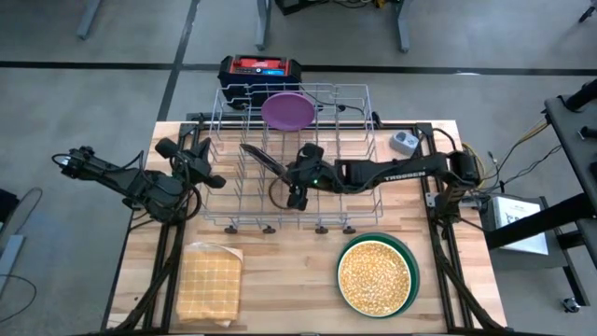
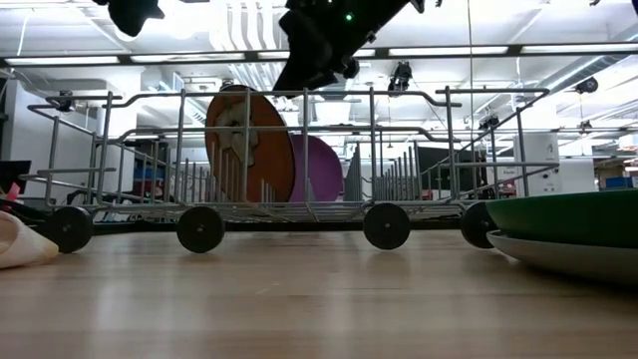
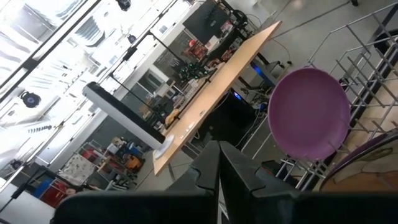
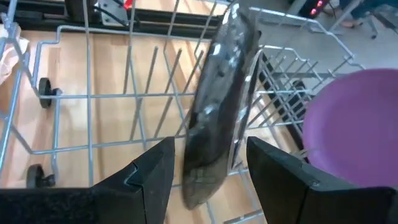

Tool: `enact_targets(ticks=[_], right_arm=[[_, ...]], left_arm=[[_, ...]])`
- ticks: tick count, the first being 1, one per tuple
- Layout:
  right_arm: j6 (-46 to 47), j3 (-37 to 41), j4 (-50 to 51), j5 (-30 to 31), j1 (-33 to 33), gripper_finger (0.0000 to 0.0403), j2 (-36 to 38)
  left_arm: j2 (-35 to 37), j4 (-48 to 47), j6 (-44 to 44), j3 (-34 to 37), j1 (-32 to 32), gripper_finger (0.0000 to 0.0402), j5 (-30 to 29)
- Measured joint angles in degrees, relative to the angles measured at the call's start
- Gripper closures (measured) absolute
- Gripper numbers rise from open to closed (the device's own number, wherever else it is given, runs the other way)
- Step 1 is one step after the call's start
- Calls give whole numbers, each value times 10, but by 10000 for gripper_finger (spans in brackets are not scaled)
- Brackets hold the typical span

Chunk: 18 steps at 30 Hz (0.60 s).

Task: Sort dishes
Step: Put the orange plate into the dish rack

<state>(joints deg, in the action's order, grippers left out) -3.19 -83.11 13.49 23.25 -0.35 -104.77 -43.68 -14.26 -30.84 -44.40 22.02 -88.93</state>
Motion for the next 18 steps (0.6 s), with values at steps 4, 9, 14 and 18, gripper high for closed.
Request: enact_targets(ticks=[4,9,14,18], right_arm=[[24,0,-3,23,-3,213,-4],[35,0,-9,24,-2,213,-17],[30,0,-32,24,0,213,-42],[13,0,-57,58,3,214,-61]], left_arm=[[0,-1,11,1,0,401,0],[-1,-1,31,2,0,401,0],[-1,-1,32,2,0,401,0],[0,0,30,2,0,401,0]])
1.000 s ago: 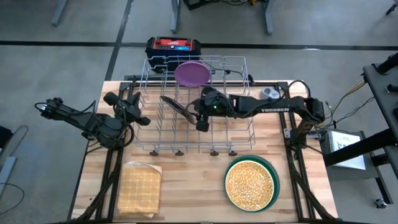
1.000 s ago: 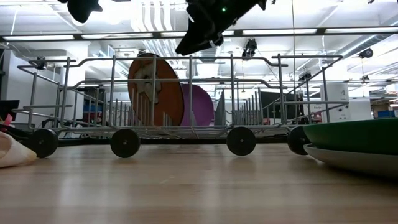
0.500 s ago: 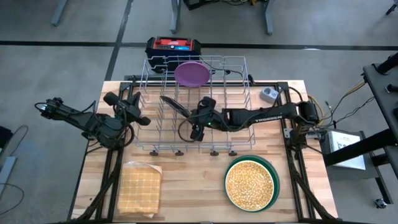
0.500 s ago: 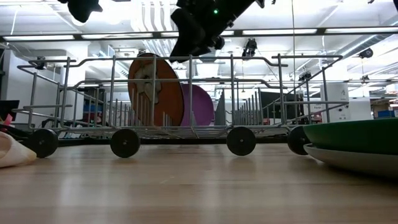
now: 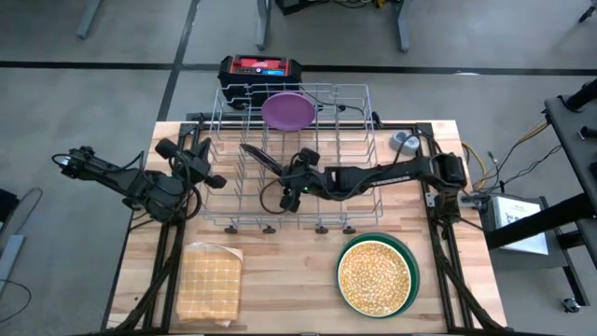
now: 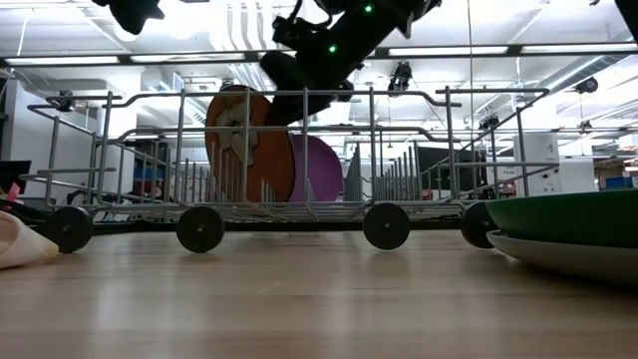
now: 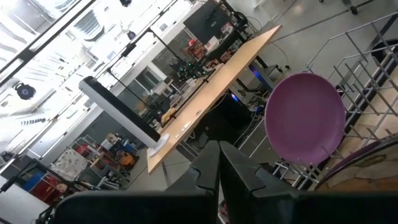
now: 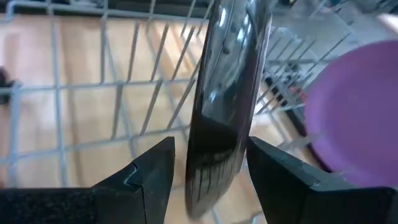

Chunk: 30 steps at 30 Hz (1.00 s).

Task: Sort dishes
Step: Put the orange plate into the dish rack

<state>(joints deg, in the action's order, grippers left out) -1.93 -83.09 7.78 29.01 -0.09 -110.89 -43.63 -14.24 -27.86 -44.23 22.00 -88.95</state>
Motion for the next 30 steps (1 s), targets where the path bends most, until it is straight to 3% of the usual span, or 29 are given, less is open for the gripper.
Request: enact_targets(ticks=[6,17,30], right_arm=[[-13,0,-14,51,11,251,-7],[-68,-20,-29,74,20,390,-3],[-135,-60,-31,50,40,399,-3]], left_arm=[[-1,0,-1,0,0,401,0],[-1,0,-4,0,0,401,0],[-1,-1,-6,0,0,401,0]])
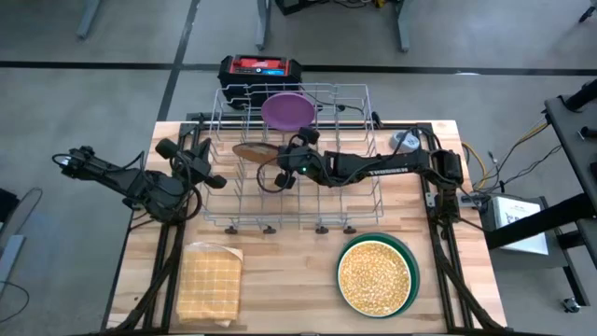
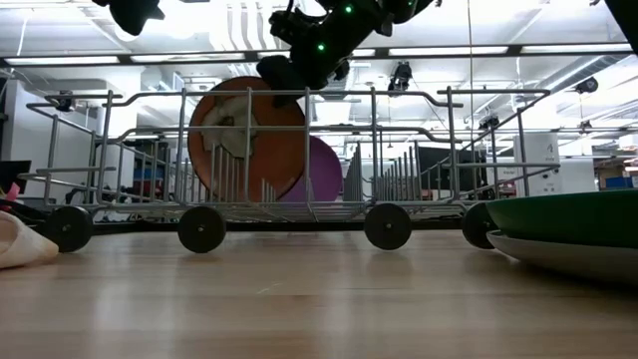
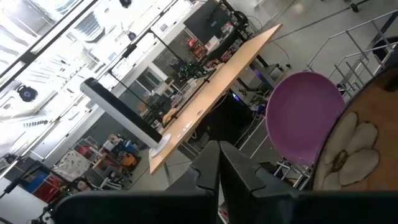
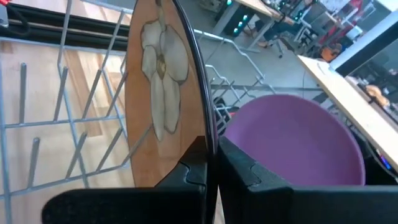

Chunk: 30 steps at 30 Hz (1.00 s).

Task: Sort dishes
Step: Put the orange plate into the dish rack

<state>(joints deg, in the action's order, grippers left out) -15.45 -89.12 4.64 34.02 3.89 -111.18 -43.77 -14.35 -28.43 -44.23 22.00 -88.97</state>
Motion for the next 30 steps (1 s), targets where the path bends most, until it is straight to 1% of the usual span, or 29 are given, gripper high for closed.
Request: enact_targets(ticks=[3,8,14,18,30], right_arm=[[-16,-13,0,-16,4,400,0],[-22,-30,-3,-86,23,400,0],[-22,-31,-3,-121,46,401,0],[2,-31,-3,-184,67,400,0],[14,-31,-19,-223,86,400,-3]], left_arm=[[0,0,0,0,0,401,0],[0,0,0,0,0,401,0],[0,0,0,0,0,402,0],[0,0,0,0,0,401,0],[0,0,-2,0,0,401,0]])
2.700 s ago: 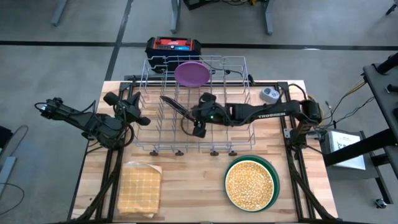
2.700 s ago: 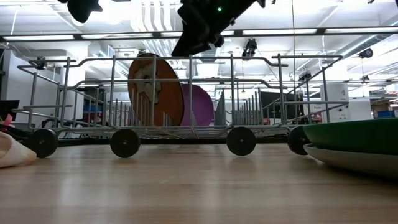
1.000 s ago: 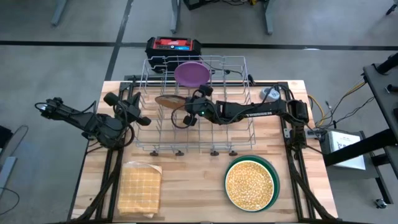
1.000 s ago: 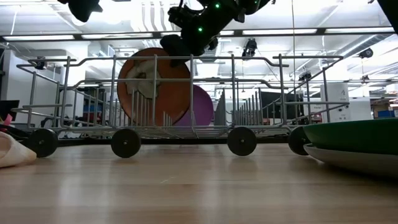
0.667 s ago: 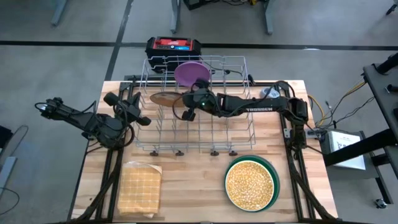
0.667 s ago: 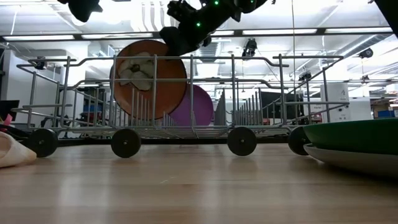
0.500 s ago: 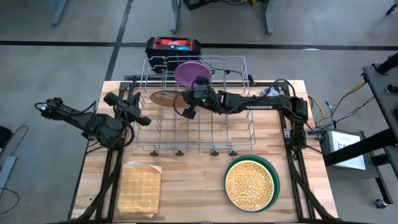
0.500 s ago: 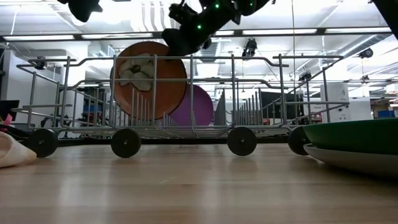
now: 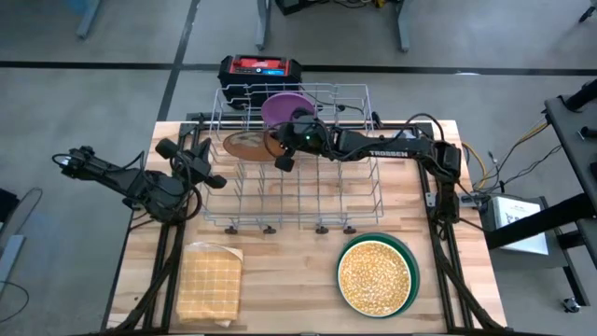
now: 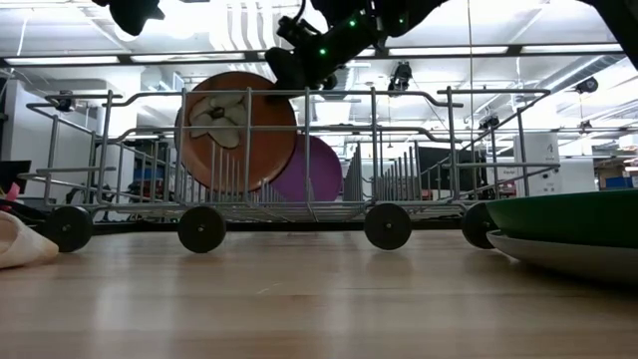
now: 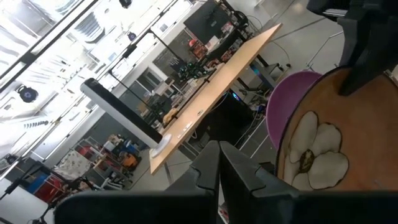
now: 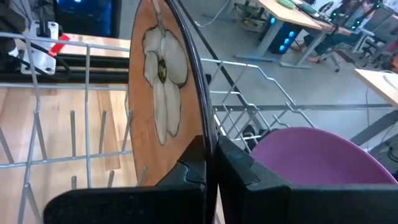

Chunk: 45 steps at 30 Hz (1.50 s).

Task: Sort dishes
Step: Put the orange plate into the dish rack

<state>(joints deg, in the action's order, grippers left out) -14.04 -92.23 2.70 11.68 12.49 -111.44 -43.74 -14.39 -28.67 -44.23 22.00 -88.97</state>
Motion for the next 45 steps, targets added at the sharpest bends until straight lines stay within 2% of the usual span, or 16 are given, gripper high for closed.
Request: enact_targets(ticks=[37,45], right_arm=[[-6,-2,-64,1,-1,399,-53],[12,-2,-67,-18,-4,347,-53]], left_arm=[[2,0,0,0,-2,401,0],[2,0,0,0,-2,401,0]])
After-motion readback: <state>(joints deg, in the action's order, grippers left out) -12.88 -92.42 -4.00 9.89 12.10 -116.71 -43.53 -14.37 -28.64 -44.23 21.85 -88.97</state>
